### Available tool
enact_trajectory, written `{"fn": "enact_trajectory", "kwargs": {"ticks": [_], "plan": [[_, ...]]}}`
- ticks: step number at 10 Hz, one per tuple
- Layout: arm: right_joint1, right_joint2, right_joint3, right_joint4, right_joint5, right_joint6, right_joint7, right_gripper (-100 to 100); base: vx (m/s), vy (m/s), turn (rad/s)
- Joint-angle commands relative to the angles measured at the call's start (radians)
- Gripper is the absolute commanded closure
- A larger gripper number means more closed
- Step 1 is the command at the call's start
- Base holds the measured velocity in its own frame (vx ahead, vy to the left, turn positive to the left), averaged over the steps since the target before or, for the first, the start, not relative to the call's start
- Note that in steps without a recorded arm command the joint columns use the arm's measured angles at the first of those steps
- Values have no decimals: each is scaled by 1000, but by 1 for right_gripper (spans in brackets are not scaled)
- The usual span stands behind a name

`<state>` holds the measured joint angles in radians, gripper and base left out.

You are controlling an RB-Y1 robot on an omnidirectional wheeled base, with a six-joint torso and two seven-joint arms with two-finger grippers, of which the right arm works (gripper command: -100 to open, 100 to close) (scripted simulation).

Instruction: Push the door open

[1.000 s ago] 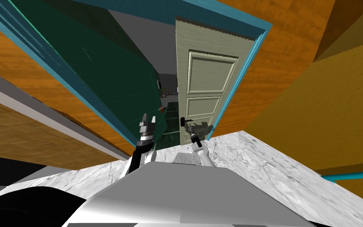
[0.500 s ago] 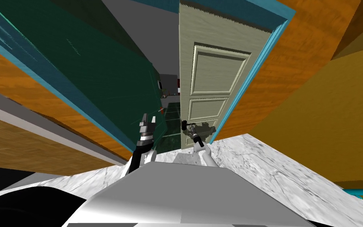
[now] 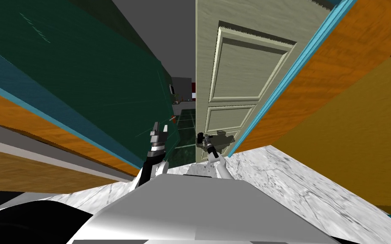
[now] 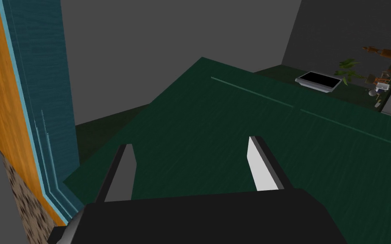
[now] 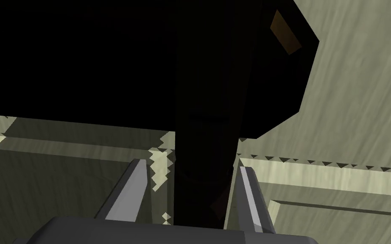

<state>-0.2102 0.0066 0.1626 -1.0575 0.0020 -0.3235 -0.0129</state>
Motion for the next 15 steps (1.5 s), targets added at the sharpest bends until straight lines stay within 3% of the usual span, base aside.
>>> {"fn": "enact_trajectory", "kwargs": {"ticks": [1,5,11,15], "plan": [[1,-1,0,0,0,0,0,100,-26,-9,9],[1,-1,0,0,0,0,0,100,-3,-2,4],[-11,-42,-57,4,-11,-1,10,100,144,91,-46],[-14,-57,-92,9,-17,-1,17,100,146,109,-51]]}}
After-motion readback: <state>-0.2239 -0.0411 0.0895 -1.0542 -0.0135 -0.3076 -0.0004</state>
